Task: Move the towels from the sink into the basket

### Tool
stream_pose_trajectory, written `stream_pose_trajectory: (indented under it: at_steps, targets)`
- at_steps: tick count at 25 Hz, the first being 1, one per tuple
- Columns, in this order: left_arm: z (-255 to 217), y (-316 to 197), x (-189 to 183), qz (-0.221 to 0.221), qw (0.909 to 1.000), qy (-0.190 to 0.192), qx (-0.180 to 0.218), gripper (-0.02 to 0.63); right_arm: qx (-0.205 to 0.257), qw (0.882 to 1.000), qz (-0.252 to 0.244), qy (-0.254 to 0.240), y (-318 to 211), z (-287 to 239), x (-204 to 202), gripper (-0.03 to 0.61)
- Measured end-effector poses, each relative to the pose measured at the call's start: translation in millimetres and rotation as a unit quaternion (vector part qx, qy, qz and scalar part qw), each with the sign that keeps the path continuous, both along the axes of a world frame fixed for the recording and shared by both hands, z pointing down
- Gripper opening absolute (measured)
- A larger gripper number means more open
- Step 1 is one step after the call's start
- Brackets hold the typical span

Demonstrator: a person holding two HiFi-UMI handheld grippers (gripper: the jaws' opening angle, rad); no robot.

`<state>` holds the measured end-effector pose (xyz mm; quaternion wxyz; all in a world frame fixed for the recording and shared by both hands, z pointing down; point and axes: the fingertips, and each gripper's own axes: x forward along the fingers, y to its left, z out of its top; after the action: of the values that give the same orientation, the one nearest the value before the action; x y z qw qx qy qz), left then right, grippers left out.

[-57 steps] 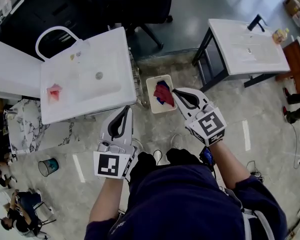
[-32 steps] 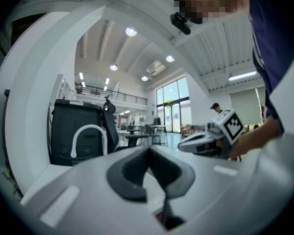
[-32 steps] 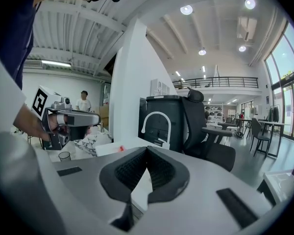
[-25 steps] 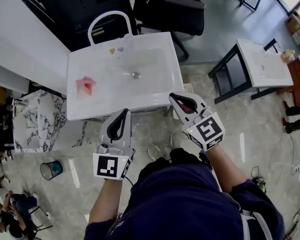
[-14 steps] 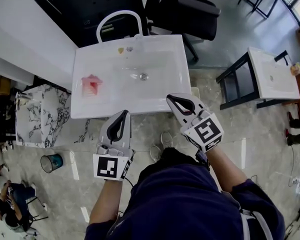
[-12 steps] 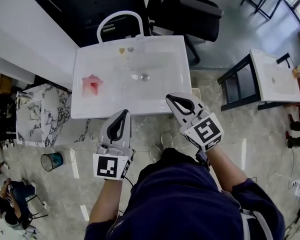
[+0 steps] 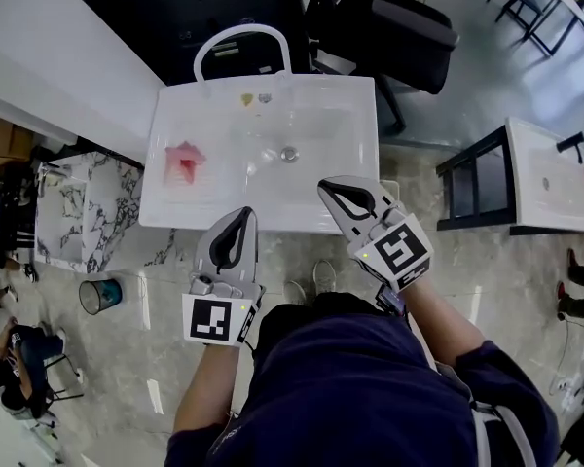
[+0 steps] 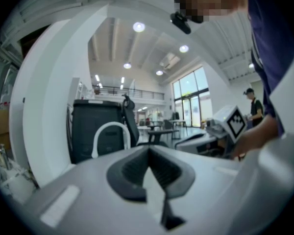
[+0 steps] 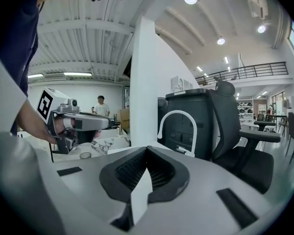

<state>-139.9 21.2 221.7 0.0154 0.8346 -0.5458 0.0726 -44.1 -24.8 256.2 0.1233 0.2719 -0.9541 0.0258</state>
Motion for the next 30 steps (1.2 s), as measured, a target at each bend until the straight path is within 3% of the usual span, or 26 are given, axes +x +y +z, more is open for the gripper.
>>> stream_pose_trajectory:
  at_steps: [14, 30]
  targets:
    - [11.2, -8.9, -55.9, -0.039, 0.9991, 0.016, -0.002, 0.003, -0.002, 1.000, -0.026, 0.005, -14.5, 3.4, -54.8, 0.008]
    - [36.1, -52.0, -200.0, -0.031, 0.9986, 0.033, -0.028, 0.003, -0.030, 0.999, -0.011, 0.028, -52.1, 31.7, -195.2, 0.008]
